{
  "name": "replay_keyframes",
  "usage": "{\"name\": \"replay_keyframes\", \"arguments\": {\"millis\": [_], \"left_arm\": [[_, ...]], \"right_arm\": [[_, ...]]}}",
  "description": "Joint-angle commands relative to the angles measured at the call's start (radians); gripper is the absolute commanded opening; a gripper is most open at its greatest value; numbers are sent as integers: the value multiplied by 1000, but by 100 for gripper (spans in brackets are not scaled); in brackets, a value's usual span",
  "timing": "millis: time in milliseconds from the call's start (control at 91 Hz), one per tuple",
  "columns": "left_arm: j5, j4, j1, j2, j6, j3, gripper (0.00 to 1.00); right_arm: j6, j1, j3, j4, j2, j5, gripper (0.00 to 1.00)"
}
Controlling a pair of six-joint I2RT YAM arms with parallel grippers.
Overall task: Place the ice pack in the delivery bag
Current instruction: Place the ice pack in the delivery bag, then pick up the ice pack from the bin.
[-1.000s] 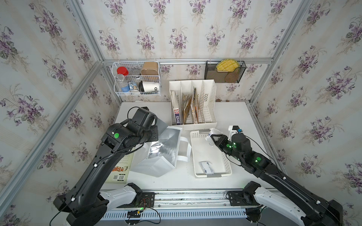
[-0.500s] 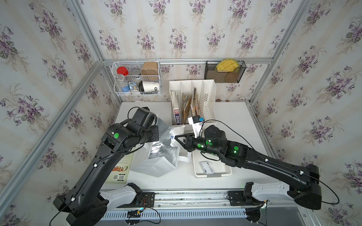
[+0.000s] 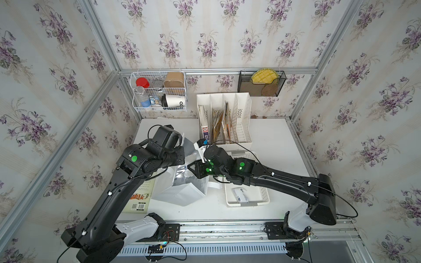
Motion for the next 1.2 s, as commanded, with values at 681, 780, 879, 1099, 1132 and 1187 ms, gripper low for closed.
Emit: {"name": "replay_keyframes", "arguments": {"millis": [681,780,879,1099,1132,1187], "left_arm": [[-80,83,1,11,-16,1,0],[-79,88,1,14,-13,6,0],[-81,89,1,17,-12,3,0],[-72,87,0,19,-8,-19,0],[-70,88,0,19,-10,-21,0],[-67,85,1,19,-9,-23,0]], "right_arm": [[139,0,-214,-581,-533,439,91],[205,0,-377,-637,-564,379,91],[237,0,-491,-640,-547,293,90],[230,0,-589,-555,-470,211,88],[224,1,-599,-538,-459,202,87],[213,0,-606,-507,-435,193,86]]}}
